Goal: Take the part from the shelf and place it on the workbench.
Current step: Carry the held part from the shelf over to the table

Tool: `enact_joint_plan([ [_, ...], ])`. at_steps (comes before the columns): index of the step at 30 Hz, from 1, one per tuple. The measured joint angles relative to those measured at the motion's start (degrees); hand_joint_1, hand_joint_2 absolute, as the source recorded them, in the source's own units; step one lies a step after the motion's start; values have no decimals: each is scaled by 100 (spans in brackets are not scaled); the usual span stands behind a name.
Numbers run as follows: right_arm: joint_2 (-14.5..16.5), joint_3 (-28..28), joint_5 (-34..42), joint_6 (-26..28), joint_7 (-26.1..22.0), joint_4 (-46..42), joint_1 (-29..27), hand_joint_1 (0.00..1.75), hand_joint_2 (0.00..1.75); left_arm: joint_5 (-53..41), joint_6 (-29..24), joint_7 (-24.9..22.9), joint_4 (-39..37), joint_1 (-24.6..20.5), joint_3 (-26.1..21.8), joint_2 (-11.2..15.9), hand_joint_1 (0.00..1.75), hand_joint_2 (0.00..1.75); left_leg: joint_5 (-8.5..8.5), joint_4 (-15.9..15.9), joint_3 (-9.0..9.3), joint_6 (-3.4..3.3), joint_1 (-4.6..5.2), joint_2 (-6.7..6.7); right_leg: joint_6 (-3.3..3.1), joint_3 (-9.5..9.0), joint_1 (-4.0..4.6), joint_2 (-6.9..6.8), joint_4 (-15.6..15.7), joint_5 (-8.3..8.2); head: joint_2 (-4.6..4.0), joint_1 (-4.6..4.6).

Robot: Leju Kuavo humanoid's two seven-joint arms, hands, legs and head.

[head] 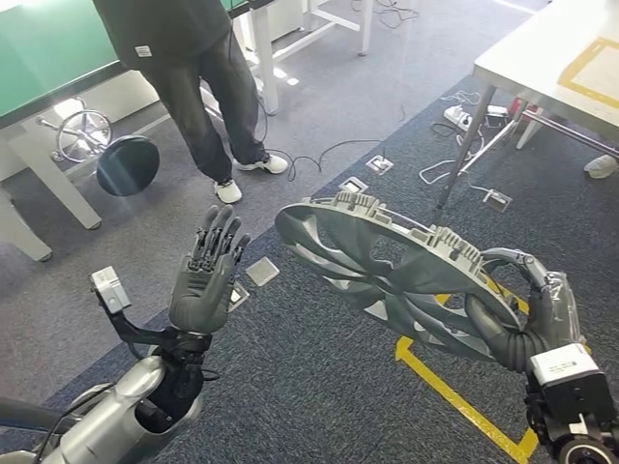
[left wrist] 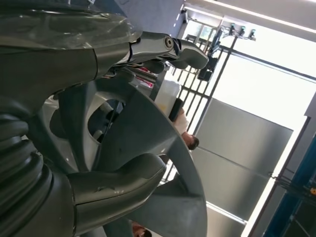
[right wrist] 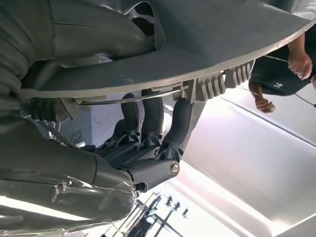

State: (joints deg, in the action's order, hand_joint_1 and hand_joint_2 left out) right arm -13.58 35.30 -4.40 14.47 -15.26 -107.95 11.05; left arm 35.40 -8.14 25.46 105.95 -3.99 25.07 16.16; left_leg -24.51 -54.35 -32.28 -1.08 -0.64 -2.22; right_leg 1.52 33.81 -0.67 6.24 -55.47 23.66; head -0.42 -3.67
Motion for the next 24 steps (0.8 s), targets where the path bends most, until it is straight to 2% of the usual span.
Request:
enact_joint_plan([
  [1,-1,-4,2,0,-3,0,7,175,175,-10,1,-3,15,-6,0,1,0,175,14,30,17,-28,-17,67,27,81,12,-139,-164,109,0,28],
  [3,-1,-8,4,1,-5,0,22,175,175,-30,6,-7,33,-13,0,0,0,175,18,52,35,-61,-17,197,78,392,14,-464,-867,490,0,92],
  [4,1,-6,5,2,-5,0,25,175,175,-36,10,-6,37,-17,0,0,0,175,14,50,36,-72,-11,266,103,579,-2,-539,-1298,676,0,113],
  [5,2,-4,5,2,-5,0,24,175,175,-39,14,-7,37,-18,0,-1,0,175,10,49,38,-75,-7,335,126,718,-19,-568,-1622,784,0,119],
  [6,3,-2,5,2,-5,0,22,175,175,-41,17,-7,37,-20,0,-3,0,175,2,47,43,-74,-6,401,145,770,-34,-583,-1753,788,0,119],
  [7,3,-2,5,1,-5,0,18,175,175,-42,20,-7,37,-23,0,-4,0,175,-7,45,54,-67,-7,461,157,696,-46,-604,-1631,678,0,120],
  [8,3,-4,4,1,-4,0,15,175,175,-43,22,-7,37,-25,0,-5,0,175,-22,43,72,-54,-9,520,162,511,-54,-652,-1280,484,0,121],
  [10,3,-8,2,1,-4,-2,15,175,175,-44,27,-8,46,-30,0,-7,0,175,-63,29,111,-7,8,624,140,38,-29,-867,-382,149,0,128],
  [11,3,-9,-3,4,-4,-3,18,175,175,-44,29,-8,54,-32,0,-7,0,175,-77,24,121,20,26,673,104,-118,-11,-950,-86,73,0,128],
  [12,3,-11,-9,8,-4,-4,19,175,175,-46,34,-8,62,-34,0,-7,0,175,-85,18,125,45,49,724,65,-187,9,-987,52,62,0,123],
  [14,3,-12,-37,22,-3,-5,8,175,175,-49,50,-6,69,-40,0,-9,0,175,-93,20,130,92,64,827,-23,-180,18,-881,79,52,0,106],
  [15,3,-15,-53,30,0,-7,-2,175,175,-50,61,-5,69,-44,0,-11,0,175,-134,-16,127,119,53,795,-60,-178,13,-818,95,35,0,99],
  [16,3,-22,-67,36,5,-9,-10,175,175,-51,72,-2,70,-48,0,-12,0,175,-240,-153,76,144,36,690,-98,-178,5,-760,111,16,0,94],
  [18,3,-33,-78,44,12,-11,-18,175,175,-53,87,1,73,-54,0,-10,0,175,-619,-828,-222,176,12,385,-153,-172,-11,-644,131,-16,0,63],
  [19,3,-36,-78,45,15,-11,-20,175,175,-53,90,3,73,-52,0,-9,0,175,-822,-1288,-444,179,11,293,-166,-162,-10,-582,130,-23,0,46],
  [20,3,-36,-78,45,16,-11,-23,175,175,-53,91,2,73,-47,0,-8,0,175,-950,-1667,-638,182,11,259,-172,-156,-6,-514,130,-26,0,33],
  [21,3,-36,-78,45,18,-11,-29,175,175,-52,91,2,72,-43,0,-8,0,175,-965,-1856,-750,179,11,249,-176,-153,-2,-443,129,-29,0,26],
  [22,3,-37,-78,45,20,-11,-35,175,175,-52,91,2,72,-41,0,-8,0,175,-858,-1800,-745,172,11,244,-176,-154,-1,-368,126,-31,0,24],
  [23,3,-37,-78,45,21,-11,-40,175,175,-52,91,2,73,-42,0,-8,0,175,-651,-1500,-620,159,8,223,-175,-156,-1,-289,121,-31,0,21],
  [24,3,-38,-78,45,21,-11,-42,175,175,-52,91,2,73,-46,0,-8,0,175,-403,-1053,-420,143,-1,146,-171,-158,-4,-214,111,-30,0,14],
])
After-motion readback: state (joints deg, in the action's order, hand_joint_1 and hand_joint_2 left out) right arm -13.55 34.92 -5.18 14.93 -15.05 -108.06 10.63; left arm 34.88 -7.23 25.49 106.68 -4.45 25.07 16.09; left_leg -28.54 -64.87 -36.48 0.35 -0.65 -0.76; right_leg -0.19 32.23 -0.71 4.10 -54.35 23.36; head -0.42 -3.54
